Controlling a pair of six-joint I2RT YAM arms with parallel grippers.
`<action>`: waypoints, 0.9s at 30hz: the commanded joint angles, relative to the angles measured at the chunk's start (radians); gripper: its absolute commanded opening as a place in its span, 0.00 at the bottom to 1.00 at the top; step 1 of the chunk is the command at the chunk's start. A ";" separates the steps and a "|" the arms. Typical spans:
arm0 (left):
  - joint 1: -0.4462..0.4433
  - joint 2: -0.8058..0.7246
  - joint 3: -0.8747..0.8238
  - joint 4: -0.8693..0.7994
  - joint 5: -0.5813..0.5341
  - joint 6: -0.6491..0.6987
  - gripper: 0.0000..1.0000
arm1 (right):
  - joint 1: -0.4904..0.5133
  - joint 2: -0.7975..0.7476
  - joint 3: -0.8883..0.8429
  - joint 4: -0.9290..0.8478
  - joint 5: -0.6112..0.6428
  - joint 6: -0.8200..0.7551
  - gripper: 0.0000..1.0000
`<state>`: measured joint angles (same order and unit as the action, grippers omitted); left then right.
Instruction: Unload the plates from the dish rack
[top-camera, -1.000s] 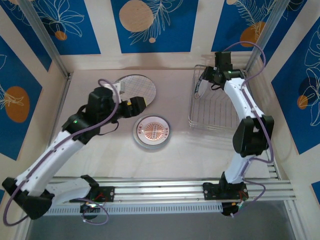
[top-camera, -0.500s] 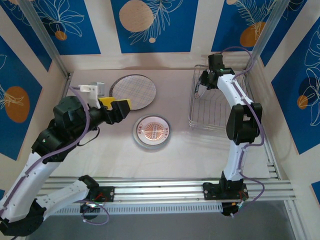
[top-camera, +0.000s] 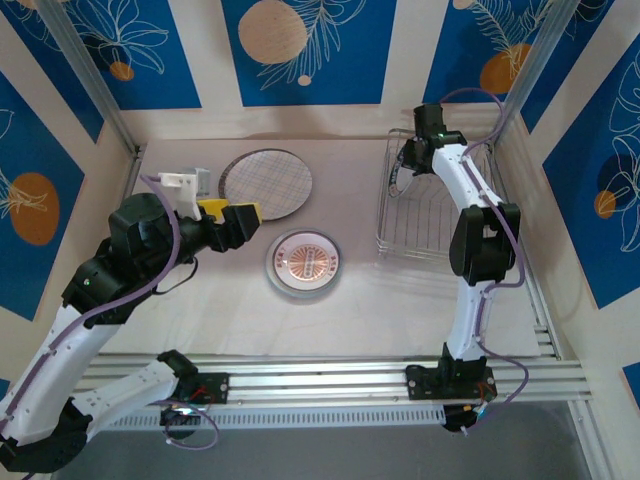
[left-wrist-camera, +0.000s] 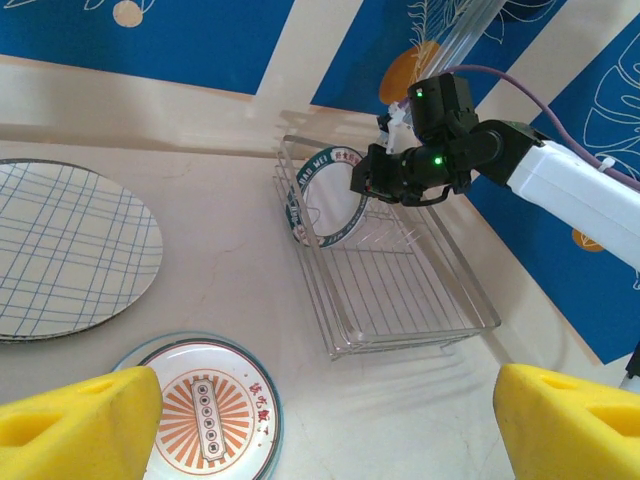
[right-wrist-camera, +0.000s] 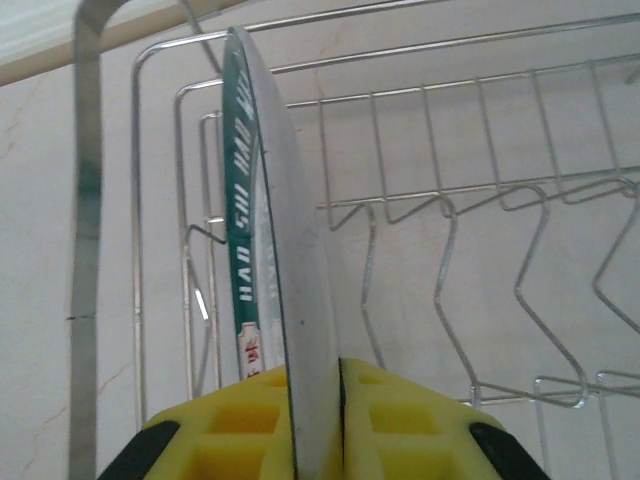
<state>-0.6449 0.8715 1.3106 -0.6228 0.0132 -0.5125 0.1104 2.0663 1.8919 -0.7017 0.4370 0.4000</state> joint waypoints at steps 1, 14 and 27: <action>-0.004 -0.011 0.031 -0.010 -0.018 0.031 0.86 | 0.023 0.022 0.041 -0.029 0.030 -0.026 0.09; -0.005 -0.008 0.021 0.001 -0.016 0.025 0.86 | 0.093 0.051 0.196 -0.146 0.249 -0.046 0.00; -0.004 -0.018 0.021 0.006 -0.006 0.016 0.86 | 0.133 0.020 0.275 -0.247 0.410 -0.018 0.00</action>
<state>-0.6449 0.8711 1.3106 -0.6224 0.0135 -0.5129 0.2363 2.1189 2.1365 -0.9272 0.7795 0.3618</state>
